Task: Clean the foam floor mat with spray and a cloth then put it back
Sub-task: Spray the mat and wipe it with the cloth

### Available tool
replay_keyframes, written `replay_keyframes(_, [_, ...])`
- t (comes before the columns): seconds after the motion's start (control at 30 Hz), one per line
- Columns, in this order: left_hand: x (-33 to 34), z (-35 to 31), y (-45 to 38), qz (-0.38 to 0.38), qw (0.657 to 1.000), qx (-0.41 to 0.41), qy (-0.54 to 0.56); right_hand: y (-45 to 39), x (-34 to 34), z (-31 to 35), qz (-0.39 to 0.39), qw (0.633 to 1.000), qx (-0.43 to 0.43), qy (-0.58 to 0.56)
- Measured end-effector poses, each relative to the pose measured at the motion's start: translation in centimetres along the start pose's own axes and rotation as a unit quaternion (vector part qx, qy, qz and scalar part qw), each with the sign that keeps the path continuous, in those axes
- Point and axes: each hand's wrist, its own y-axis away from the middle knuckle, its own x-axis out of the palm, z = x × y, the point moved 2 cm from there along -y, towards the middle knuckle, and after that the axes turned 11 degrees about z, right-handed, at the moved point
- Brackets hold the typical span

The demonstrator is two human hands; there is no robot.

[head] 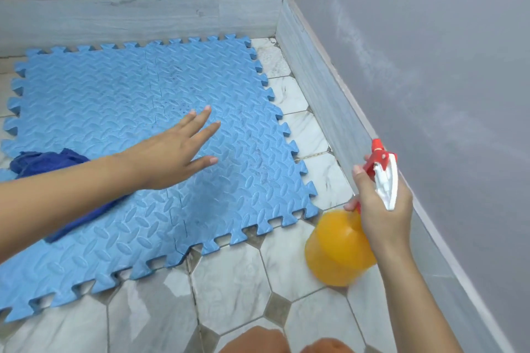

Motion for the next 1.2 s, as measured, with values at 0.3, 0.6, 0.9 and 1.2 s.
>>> replay_keyframes(0.3, [-2.7,-10.8,-6.6,-0.039,0.990,0.120,-0.063,-2.7,-2.6,-1.2,-0.092,0.990,-0.060,-0.085])
replay_keyframes(0.6, [-1.7,-6.7,-5.2,-0.028,0.995,0.073,-0.069,2.1,-3.8,2.3,-0.145,0.947,-0.272,0.092])
replay_keyframes(0.9, [-1.7,8.0,0.7,-0.081,0.988,-0.135,0.007,-4.4,15.8,10.6,0.111,0.901,-0.396,0.140])
replay_keyframes(1.2, [10.5,18.8,5.6,-0.028,0.930,-0.359,0.068,-11.9,32.9,0.1,0.331,0.801,-0.240,0.437])
